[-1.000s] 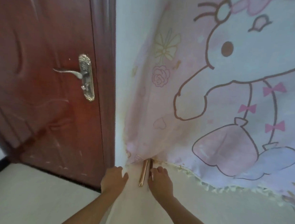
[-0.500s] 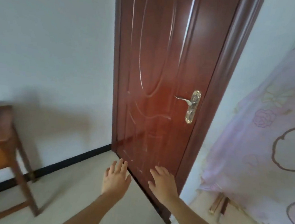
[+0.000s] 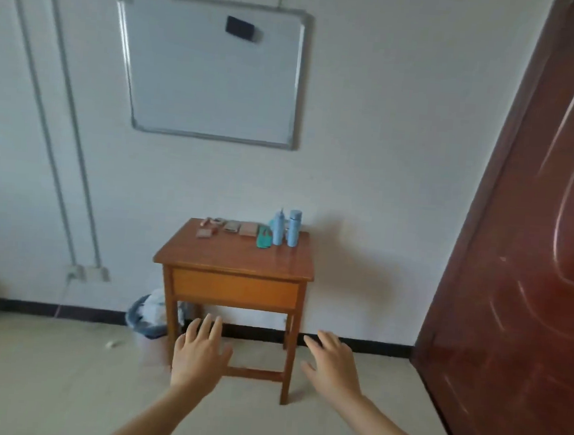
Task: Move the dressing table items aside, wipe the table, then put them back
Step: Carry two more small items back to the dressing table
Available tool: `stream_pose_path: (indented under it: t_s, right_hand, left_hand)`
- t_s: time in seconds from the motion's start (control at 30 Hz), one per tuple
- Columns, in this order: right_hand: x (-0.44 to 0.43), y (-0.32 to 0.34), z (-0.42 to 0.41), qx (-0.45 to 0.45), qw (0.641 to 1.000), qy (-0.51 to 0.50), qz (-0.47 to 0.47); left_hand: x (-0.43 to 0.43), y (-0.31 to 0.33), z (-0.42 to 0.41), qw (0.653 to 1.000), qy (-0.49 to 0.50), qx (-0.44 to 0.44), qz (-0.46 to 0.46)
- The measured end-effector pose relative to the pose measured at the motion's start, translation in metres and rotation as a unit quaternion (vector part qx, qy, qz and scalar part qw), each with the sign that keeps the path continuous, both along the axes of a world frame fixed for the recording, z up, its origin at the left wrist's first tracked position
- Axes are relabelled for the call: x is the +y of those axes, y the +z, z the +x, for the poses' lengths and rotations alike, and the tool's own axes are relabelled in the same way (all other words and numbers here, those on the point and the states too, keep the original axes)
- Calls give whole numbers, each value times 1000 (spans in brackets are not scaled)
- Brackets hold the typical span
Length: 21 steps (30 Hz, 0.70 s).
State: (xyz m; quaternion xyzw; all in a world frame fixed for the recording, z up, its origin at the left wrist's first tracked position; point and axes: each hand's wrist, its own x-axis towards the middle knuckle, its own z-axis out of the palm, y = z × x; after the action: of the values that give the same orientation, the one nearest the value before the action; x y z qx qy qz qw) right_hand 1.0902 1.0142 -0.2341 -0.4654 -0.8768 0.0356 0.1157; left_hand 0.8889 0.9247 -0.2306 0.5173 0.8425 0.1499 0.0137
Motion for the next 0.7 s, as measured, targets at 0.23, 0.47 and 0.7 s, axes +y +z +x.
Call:
stream_pose_path:
  t_s: [0.23,0.47,0.7]
  right_hand:
    - [-9,8,-126,5,994,109,-7]
    - [29,20,-210,18,988,151,-24]
    - [111,34,-291,91,984,153,-27]
  left_hand:
    - [-60,3,-104,994,103,-15,33]
    - [-45,15,-170,990,128,-10,58]
    - [33,42,-259,988,133,9,76]
